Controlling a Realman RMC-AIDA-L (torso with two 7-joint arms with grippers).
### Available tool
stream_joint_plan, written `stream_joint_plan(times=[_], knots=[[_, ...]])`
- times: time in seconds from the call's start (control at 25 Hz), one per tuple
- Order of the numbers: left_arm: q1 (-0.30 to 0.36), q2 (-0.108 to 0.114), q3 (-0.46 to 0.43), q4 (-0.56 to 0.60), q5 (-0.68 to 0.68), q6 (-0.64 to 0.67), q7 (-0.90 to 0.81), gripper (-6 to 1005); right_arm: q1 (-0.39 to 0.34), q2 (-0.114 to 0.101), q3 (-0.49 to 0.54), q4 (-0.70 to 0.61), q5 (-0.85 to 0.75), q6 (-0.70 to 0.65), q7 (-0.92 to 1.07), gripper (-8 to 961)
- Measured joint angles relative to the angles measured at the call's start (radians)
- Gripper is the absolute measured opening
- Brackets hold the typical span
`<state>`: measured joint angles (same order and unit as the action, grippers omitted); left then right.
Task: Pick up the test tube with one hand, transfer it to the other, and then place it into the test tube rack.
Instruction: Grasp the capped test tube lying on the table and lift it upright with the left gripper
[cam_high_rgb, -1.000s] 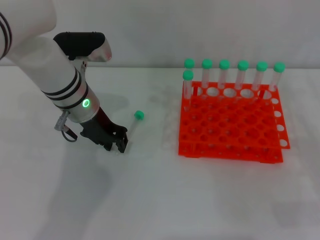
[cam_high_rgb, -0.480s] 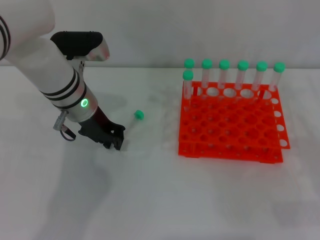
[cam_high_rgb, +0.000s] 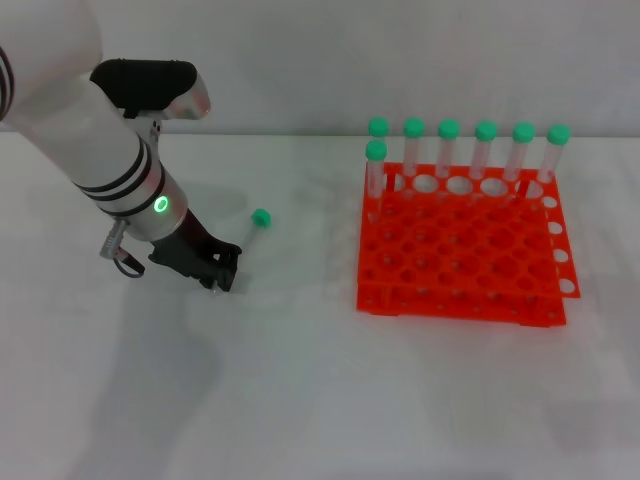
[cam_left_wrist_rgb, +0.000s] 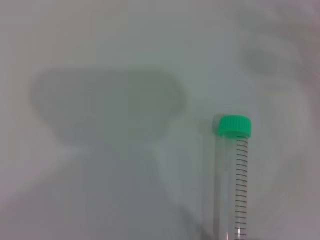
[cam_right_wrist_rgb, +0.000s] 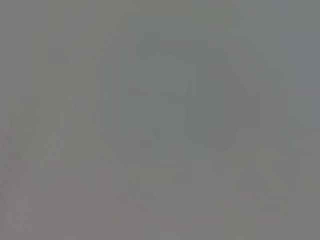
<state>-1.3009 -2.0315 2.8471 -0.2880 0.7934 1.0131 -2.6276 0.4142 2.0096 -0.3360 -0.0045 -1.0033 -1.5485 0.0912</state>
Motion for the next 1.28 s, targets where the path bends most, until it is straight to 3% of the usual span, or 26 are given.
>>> stream_joint_plan(times=[1.28], knots=[[0.003, 0.000, 0.000, -0.027, 0.025, -0.035, 0.018, 170, 0.001, 0.001, -0.012, -0.007, 0.000, 0.000, 0.003, 884]])
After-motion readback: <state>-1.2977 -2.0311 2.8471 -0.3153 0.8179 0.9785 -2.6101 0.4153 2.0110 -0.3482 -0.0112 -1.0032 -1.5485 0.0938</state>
